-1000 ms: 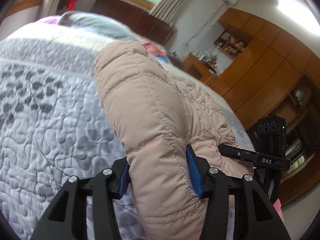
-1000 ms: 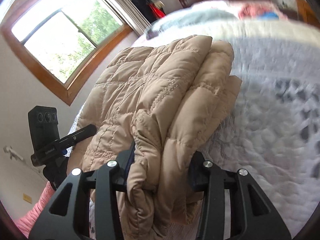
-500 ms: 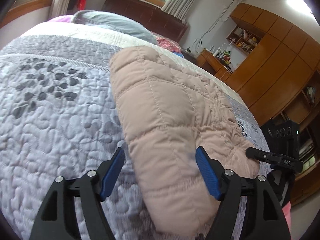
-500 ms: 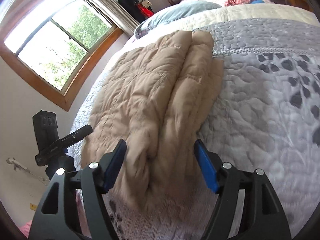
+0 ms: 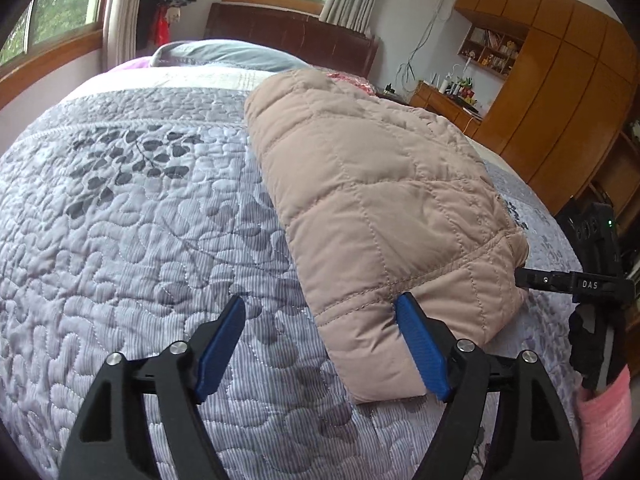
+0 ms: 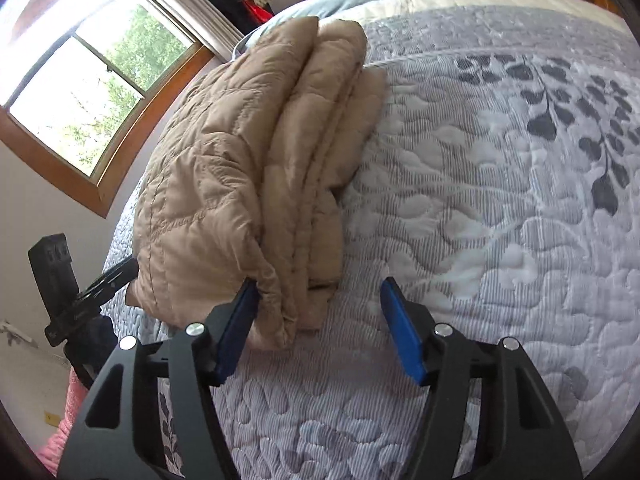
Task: Fold large clothes
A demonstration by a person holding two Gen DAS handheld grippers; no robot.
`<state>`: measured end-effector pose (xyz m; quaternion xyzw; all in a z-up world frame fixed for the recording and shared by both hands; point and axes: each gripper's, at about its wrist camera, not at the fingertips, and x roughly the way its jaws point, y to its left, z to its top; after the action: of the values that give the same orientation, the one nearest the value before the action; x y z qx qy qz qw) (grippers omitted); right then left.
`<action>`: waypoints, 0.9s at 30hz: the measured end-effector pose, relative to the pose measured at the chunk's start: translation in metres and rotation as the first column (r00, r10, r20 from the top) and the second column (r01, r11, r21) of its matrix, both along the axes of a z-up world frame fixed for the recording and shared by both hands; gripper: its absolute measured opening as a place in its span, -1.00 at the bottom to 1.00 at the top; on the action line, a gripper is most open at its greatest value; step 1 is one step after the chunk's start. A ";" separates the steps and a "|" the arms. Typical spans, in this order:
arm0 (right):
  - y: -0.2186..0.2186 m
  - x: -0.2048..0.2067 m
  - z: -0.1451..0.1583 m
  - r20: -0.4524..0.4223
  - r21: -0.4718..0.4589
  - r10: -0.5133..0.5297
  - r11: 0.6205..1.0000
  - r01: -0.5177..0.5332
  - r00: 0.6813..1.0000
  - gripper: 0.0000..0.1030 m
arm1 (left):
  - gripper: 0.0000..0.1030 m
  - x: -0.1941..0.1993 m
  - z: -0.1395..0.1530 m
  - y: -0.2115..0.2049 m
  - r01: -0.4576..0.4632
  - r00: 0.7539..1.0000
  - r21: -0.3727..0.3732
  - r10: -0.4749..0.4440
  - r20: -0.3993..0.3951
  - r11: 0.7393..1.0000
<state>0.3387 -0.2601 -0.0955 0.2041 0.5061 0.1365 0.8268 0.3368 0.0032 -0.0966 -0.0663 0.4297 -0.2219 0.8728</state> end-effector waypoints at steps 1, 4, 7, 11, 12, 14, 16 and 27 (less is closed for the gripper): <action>0.000 -0.002 0.002 0.000 0.002 -0.006 1.000 0.006 1.000 0.19 | 0.53 0.000 0.001 0.001 -0.009 1.000 -0.004 0.009 -0.014 1.000; 0.006 -0.015 0.019 0.028 -0.057 -0.011 0.998 0.012 1.000 0.20 | 0.52 -0.010 0.014 0.001 -0.041 0.999 0.035 0.041 -0.015 0.999; 0.018 -0.035 0.040 0.065 -0.133 -0.019 0.991 0.028 0.998 0.45 | 0.62 -0.026 0.026 0.000 -0.064 0.998 0.090 0.064 -0.001 0.994; 0.033 -0.064 0.058 0.113 -0.220 -0.025 0.974 0.050 0.993 0.76 | 0.76 -0.052 0.040 0.000 -0.093 0.995 0.118 0.090 0.030 0.989; 0.038 -0.071 0.061 0.122 -0.240 -0.027 0.969 0.056 0.992 0.76 | 0.83 -0.058 0.042 0.000 -0.104 0.994 0.134 0.100 0.038 0.985; 0.046 -0.082 0.065 0.136 -0.261 -0.025 0.964 0.060 0.990 0.78 | 0.84 -0.071 0.049 -0.002 -0.130 0.991 0.175 0.120 0.066 0.976; 0.051 -0.093 0.069 0.148 -0.273 -0.026 0.960 0.066 0.989 0.85 | 0.85 -0.081 0.054 -0.002 -0.149 0.987 0.190 0.133 0.093 0.970; 0.076 -0.142 0.091 0.230 -0.375 -0.057 0.916 0.142 0.971 0.86 | 0.85 -0.131 0.074 0.002 -0.226 0.969 0.226 0.195 0.151 0.948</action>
<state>0.1968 -0.1845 -0.0041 0.0456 0.4196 0.0121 0.9065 0.2054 0.0053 -0.0221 0.0092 0.3878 -0.0772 0.9185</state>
